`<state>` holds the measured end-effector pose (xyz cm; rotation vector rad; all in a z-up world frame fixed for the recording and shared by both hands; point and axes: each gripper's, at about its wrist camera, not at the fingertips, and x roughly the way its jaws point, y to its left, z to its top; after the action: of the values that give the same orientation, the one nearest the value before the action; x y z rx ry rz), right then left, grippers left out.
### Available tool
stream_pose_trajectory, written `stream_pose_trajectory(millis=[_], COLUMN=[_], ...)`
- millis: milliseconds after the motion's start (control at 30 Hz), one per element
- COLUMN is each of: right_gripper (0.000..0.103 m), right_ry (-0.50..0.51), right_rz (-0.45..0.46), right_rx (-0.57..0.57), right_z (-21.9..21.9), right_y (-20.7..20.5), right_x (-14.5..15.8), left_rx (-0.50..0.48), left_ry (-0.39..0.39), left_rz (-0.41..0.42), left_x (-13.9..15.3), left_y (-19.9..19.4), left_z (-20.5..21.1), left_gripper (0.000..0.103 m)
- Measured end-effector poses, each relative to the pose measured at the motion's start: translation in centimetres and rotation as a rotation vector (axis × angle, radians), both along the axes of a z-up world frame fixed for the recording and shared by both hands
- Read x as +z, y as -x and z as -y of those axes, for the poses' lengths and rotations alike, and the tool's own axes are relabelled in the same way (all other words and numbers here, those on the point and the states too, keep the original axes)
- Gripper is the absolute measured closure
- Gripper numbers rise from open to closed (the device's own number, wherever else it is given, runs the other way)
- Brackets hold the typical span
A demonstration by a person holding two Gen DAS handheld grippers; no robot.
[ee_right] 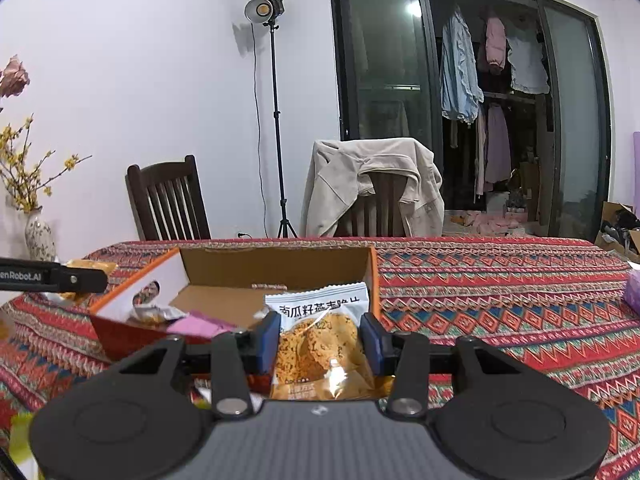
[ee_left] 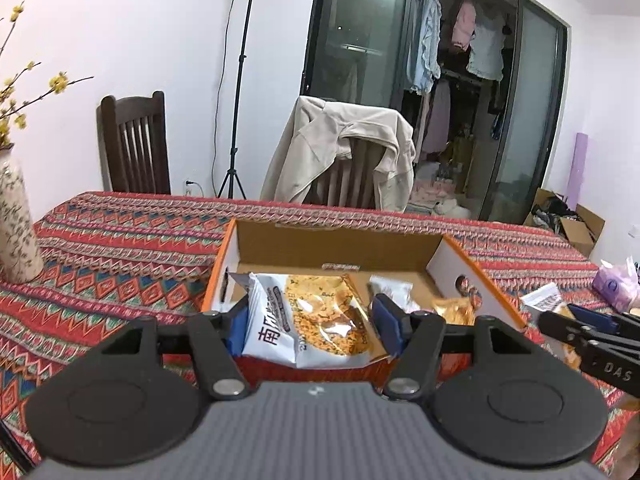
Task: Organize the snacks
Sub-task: 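Carry the cracker packet in the right gripper while the left grasps a white cracker packet, then lower both packets into the orange box and open both grippers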
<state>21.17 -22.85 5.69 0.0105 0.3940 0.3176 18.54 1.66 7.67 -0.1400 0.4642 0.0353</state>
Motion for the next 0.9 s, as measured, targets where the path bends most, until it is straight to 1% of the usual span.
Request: stream_pose_trajectory(millis=[200, 367, 500, 667, 800, 900], right_gripper=[0.060, 0.060, 0.060, 0.060, 0.060, 0.060], right_ry=[0.001, -0.005, -0.012, -0.013, -0.023, -0.040], right_rz=[-0.001, -0.010, -0.022, -0.031, -0.019, -0.036], right_rx=[0.000, 0.000, -0.012, -0.037, -0.040, -0.027], right_z=[-2.4, -4.4, -5.7, -6.7, -6.7, -6.6], right_y=[-2.8, -5.2, -7.2, -9.3, -9.8, -10.3], right_x=[1.1, 1.4, 1.1, 0.2, -1.2, -2.3], left_rx=[0.012, 0.052, 0.092, 0.137, 0.144, 0.143], left_ry=[0.015, 0.035, 0.036, 0.029, 0.025, 0.019], left_rz=[0.009, 0.011, 0.021, 0.028, 0.016, 0.005], left_x=[0.5, 0.5, 0.5, -0.7, -2.1, -2.6], left_y=[-2.6, -5.1, -7.1, -8.9, -9.5, -9.8], left_z=[0.2, -0.4, -0.8, -1.5, -1.9, -2.1], left_gripper=[0.039, 0.040, 0.040, 0.040, 0.040, 0.040])
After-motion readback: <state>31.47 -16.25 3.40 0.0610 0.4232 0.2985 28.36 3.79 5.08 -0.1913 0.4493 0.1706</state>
